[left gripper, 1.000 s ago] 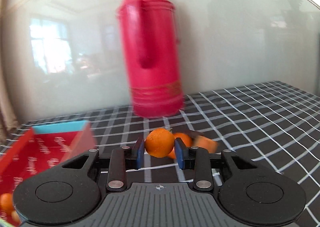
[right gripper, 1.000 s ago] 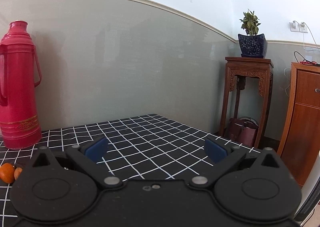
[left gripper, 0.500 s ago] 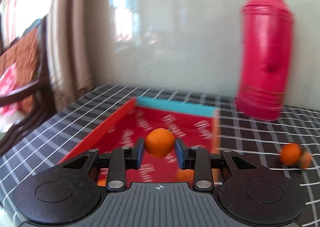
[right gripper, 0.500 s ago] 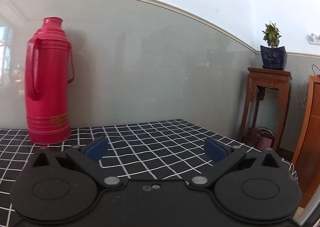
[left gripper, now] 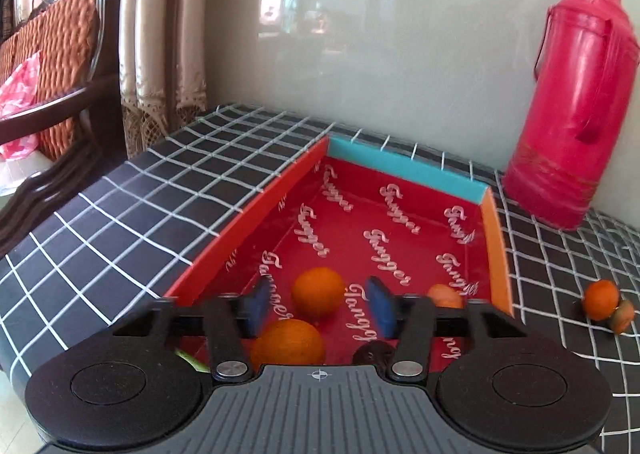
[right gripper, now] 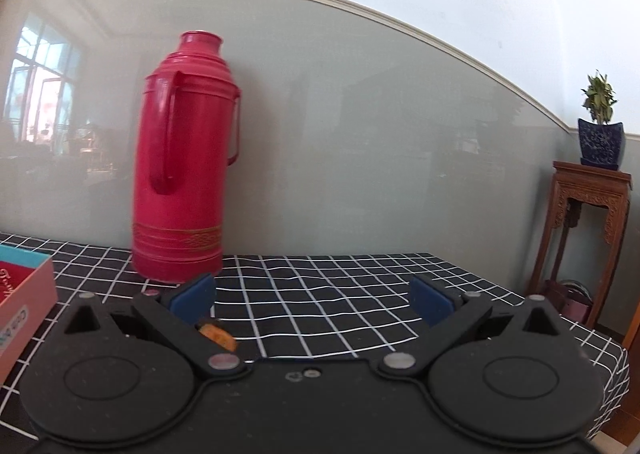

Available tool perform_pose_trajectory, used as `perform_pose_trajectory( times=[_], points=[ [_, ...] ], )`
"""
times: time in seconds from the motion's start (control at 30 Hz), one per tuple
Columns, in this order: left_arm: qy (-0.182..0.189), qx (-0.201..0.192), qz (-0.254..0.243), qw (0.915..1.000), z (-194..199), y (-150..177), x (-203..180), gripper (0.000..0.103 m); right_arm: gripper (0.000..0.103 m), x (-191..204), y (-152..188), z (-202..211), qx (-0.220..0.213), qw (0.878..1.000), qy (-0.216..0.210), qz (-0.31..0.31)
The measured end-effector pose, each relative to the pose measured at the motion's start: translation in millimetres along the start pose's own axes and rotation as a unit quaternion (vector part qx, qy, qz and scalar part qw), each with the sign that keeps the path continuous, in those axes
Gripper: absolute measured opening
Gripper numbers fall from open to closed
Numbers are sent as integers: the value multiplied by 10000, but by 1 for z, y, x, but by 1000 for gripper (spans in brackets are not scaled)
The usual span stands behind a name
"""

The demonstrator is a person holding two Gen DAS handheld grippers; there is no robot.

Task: Organize fruits
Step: 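Carry the small orange with the left tool into the box and release it, then move the right tool to the tangerine-like fruit and grasp it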

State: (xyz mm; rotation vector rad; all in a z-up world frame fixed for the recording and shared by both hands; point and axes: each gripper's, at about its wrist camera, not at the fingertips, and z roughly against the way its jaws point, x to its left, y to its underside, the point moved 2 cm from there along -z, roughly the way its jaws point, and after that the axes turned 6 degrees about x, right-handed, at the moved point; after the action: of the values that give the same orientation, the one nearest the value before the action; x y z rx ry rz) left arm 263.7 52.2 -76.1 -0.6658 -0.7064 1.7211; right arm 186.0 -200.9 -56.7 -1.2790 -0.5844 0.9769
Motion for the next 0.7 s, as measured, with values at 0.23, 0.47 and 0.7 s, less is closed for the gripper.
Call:
perform_pose_trajectory(
  times=[0.23,0.47,0.7],
  points=[
    [-156,-630,2,9979,32,-4,18,98,97,15,-1,5,-76,9997,-188,145],
    [-683,-1124,-93,9913,63,5,45,103,97,23,3,-18,357,9959,-792,248],
    [-1001,-1325,-74,9861,76,19,70,103,74,28,10,-65,1379,9766,-1638,187]
  ],
)
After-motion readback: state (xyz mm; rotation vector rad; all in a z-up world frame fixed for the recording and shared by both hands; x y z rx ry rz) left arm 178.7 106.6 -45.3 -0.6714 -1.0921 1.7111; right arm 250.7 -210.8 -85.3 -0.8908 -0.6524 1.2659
